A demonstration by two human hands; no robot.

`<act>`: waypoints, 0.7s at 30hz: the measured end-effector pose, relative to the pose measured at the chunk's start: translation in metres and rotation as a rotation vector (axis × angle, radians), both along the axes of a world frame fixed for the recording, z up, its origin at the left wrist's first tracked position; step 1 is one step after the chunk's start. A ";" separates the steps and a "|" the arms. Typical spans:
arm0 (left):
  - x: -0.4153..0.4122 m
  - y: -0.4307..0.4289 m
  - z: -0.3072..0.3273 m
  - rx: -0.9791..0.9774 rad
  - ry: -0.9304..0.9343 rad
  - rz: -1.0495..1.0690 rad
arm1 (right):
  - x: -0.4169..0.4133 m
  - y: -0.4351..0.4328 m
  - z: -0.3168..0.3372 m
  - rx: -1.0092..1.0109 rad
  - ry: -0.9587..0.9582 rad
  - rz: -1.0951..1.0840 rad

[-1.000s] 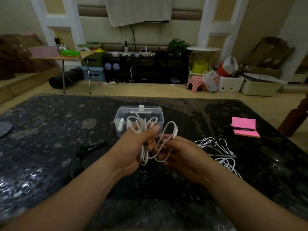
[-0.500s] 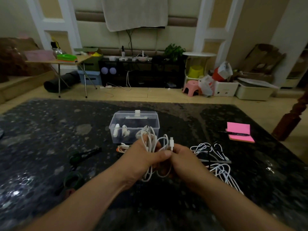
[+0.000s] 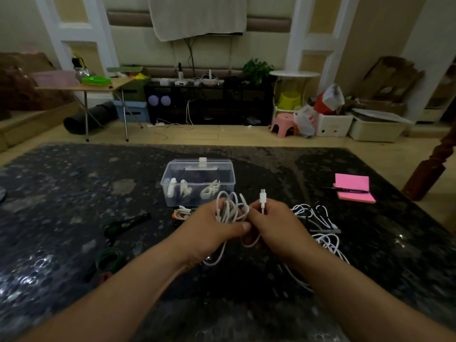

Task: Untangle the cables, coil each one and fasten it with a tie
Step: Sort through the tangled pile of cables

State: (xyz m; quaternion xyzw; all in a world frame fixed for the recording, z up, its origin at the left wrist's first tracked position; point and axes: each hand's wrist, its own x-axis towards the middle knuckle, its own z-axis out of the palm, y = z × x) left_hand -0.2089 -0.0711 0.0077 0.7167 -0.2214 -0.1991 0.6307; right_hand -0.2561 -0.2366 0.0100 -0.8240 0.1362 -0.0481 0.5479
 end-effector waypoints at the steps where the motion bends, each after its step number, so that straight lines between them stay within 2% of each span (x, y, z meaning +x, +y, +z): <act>1: -0.001 0.000 0.000 0.019 -0.003 -0.004 | 0.001 0.000 -0.002 -0.024 -0.007 0.004; 6: 0.002 0.000 0.000 -0.017 -0.031 0.084 | 0.001 -0.006 0.004 -0.135 -0.069 -0.006; 11: 0.008 -0.002 -0.001 -0.332 0.248 0.223 | 0.000 -0.008 0.006 -0.175 -0.065 -0.004; 14: 0.007 -0.004 -0.002 -0.448 0.339 0.225 | -0.004 0.009 -0.001 -0.198 -0.111 0.120; 17: 0.007 -0.003 -0.002 -0.440 0.319 0.268 | -0.010 0.026 -0.003 -0.209 -0.133 0.317; 21: 0.013 0.000 -0.004 -0.392 0.205 0.304 | -0.014 0.018 0.010 -0.125 -0.094 0.358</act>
